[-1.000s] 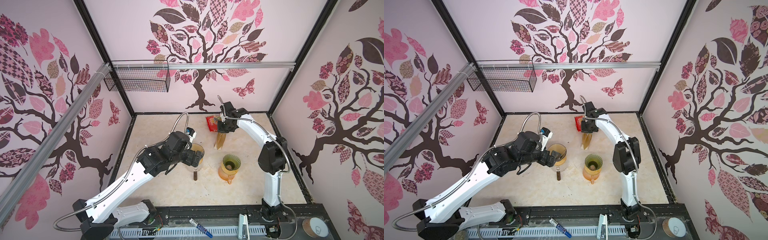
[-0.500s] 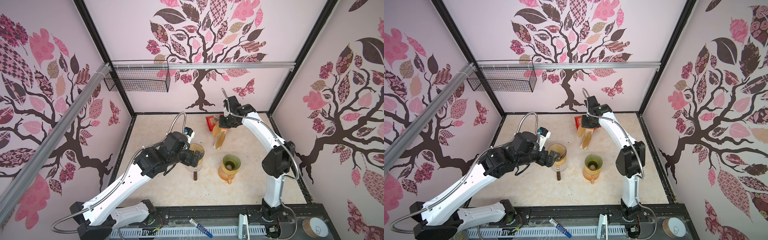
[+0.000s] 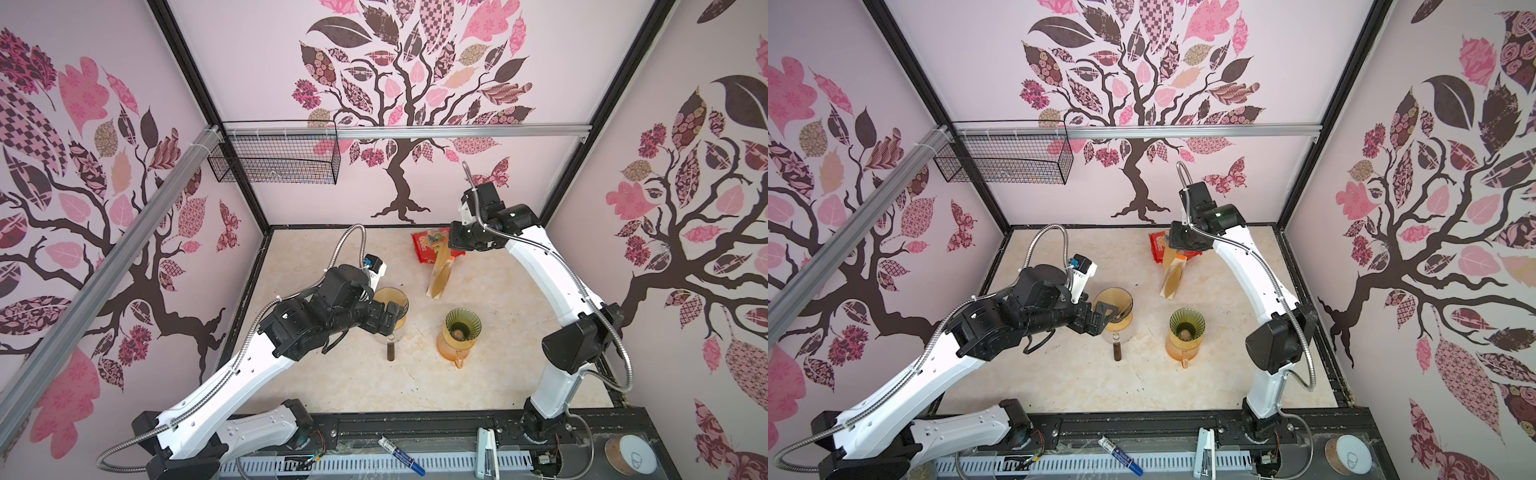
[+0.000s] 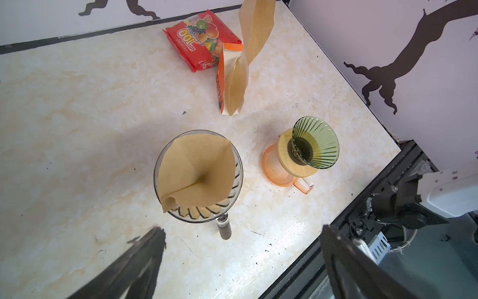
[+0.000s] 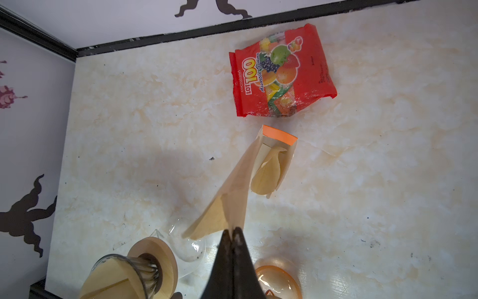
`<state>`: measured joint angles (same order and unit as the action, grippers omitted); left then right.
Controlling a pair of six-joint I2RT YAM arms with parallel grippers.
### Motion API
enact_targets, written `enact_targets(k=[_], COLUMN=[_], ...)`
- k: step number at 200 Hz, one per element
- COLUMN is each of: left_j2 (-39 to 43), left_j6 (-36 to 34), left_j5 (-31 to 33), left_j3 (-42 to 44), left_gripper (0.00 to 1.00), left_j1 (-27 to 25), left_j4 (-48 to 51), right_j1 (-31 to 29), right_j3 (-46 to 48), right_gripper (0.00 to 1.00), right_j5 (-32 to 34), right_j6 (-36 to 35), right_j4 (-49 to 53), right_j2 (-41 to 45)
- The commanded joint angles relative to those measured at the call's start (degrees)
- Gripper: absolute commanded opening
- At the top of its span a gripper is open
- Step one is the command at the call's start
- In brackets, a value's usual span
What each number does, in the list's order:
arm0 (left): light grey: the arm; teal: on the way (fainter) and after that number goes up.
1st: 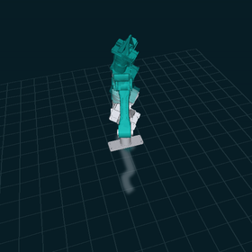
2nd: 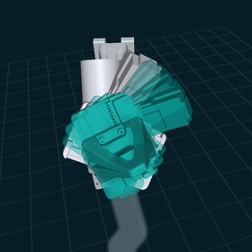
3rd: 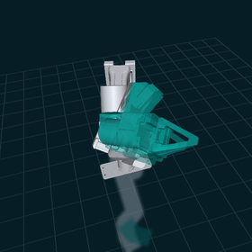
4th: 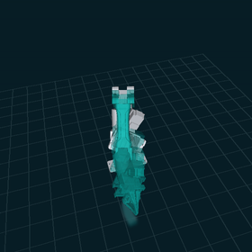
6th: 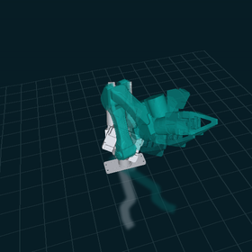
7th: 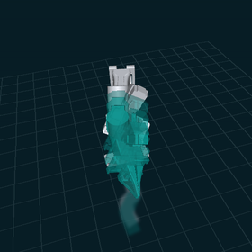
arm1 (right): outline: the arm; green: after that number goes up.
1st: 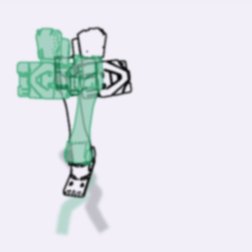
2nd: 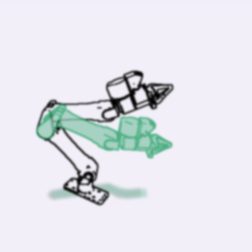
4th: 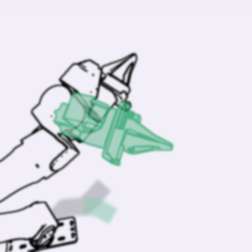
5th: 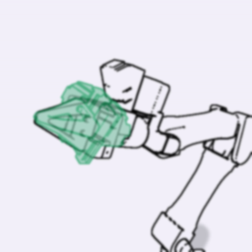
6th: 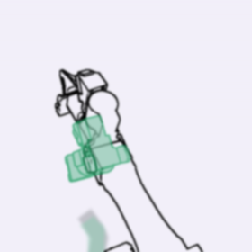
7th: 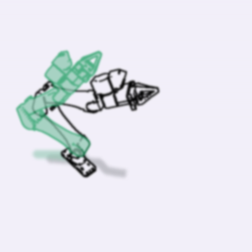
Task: Place the coffee filter in the dripper
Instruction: 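Lift the paper filter out of the orange box with the right gripper, then carry the filter over the green dripper while the left gripper reaches toward it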
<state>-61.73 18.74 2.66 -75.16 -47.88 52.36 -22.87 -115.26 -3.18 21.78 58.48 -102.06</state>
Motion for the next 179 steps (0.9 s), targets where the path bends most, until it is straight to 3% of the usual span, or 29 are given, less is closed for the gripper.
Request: enact_targets(k=[1, 68, 140, 179], left_j2=[0.7, 0.9, -8.2, -11.5], left_j6=[1.0, 2.1, 0.2, -0.5], left_j5=[-2.1, -4.9, -10.7, -14.4], left_j3=[-0.3, -2.7, -11.9, -12.7], left_gripper=[0.97, 0.97, 0.97, 0.96], left_j1=[0.2, 0.2, 0.2, 0.2], left_j4=[-0.9, -1.0, -0.4, -1.7], right_j1=[-0.2, -0.1, -0.1, -0.1], right_j3=[-2.3, 4.1, 15.1, 21.7], right_gripper=[0.0, 0.0, 0.0, 0.0], right_j5=[0.2, -2.6, -5.2, -7.5], right_j6=[1.3, 4.0, 5.1, 6.1], right_j4=[2.0, 3.0, 7.9, 10.3], right_j2=[5.1, 16.2, 28.8, 33.8])
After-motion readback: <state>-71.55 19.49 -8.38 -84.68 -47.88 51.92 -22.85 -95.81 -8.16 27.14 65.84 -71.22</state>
